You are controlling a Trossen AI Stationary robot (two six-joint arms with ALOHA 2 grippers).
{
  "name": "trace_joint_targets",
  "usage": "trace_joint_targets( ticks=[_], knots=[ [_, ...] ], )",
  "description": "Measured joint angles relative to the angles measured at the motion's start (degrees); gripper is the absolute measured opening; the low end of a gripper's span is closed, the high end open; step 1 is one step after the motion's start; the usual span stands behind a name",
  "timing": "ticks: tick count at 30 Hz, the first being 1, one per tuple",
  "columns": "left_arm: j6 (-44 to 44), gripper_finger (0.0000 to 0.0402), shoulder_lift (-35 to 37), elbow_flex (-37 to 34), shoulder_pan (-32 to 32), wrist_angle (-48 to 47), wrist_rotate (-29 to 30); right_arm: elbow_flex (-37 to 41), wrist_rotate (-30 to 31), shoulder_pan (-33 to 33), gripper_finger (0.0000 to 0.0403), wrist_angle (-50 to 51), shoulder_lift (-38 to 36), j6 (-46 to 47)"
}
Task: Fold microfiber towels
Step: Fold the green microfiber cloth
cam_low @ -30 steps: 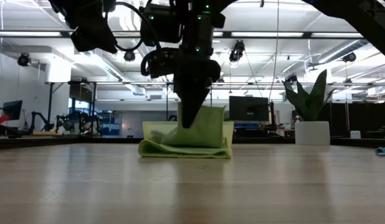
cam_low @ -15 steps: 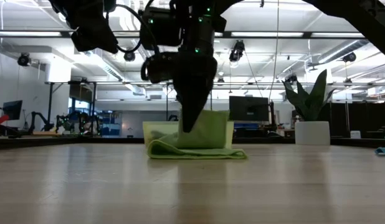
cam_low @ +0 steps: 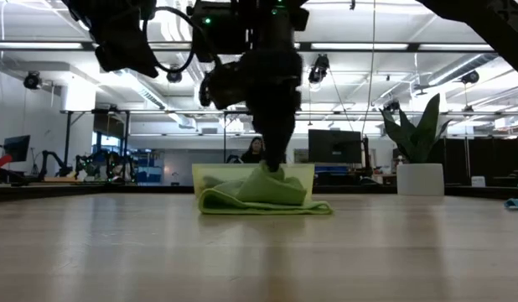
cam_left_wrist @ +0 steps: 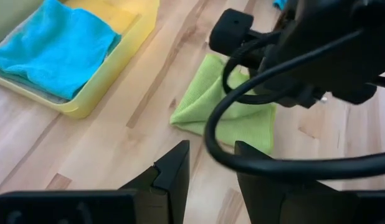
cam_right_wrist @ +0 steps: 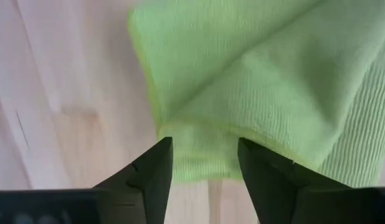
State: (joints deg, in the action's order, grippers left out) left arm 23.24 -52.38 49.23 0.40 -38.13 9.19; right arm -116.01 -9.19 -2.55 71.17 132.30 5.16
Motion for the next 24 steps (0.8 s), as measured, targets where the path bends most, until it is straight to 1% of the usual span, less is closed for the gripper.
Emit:
trace_joint_targets(
  ticks=[5,9,10,15,17,19,24],
  knots=[
    [-0.3,0.0111,0.0,0.0,0.0,0.2,0.9,0.0,0.2,-0.9,0.0169,2.3,-0.7,-3.7],
    [-1.4,0.0111,0.0,0.0,0.0,0.4,1.8,0.0,0.5,-0.9,0.0178,2.3,-1.6,-0.7],
    [-1.4,0.0111,0.0,0.0,0.0,0.4,1.9,0.0,1.4,-0.9,0.0181,2.3,-1.9,0.3],
    [-1.3,0.0111,0.0,0.0,0.0,0.5,2.1,0.0,11.6,-0.6,0.0187,2.6,-5.5,3.1],
    [-1.3,0.0111,0.0,0.0,0.0,0.6,2.1,0.0,14.8,-0.1,0.0187,2.4,-7.3,5.2],
    [-1.2,0.0111,0.0,0.0,0.0,1.2,2.3,0.1,16.6,0.7,0.0187,2.3,-9.1,8.0],
    [-1.6,0.0111,-2.1,-0.1,0.0,7.2,1.5,0.4,17.0,2.7,0.0175,1.2,-13.8,14.0]
  ],
)
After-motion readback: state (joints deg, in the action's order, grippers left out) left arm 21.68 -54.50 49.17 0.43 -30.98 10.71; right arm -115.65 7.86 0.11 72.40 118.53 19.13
